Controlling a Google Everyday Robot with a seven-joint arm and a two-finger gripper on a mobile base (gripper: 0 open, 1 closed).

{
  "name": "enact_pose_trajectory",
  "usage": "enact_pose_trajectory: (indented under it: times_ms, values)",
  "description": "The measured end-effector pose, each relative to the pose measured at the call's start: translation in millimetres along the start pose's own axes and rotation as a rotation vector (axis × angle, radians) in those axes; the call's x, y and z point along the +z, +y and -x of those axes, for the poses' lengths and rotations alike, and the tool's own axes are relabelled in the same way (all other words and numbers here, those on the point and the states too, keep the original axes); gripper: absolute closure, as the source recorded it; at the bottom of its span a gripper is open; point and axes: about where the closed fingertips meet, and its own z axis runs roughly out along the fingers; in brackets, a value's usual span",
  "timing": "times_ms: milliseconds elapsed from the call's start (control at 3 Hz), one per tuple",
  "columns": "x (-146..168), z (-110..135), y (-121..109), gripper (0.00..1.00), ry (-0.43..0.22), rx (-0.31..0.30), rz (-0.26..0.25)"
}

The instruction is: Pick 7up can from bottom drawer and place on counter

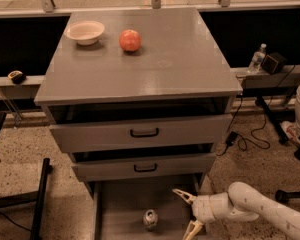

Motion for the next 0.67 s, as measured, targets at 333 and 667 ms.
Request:
enact_pose_trajectory:
  times_ms: [333, 667]
  values:
    - [0, 3, 1, 0.0, -0.002, 0.004, 0.004]
    - [32, 0, -42, 0.0, -0.064, 0.052, -0.104]
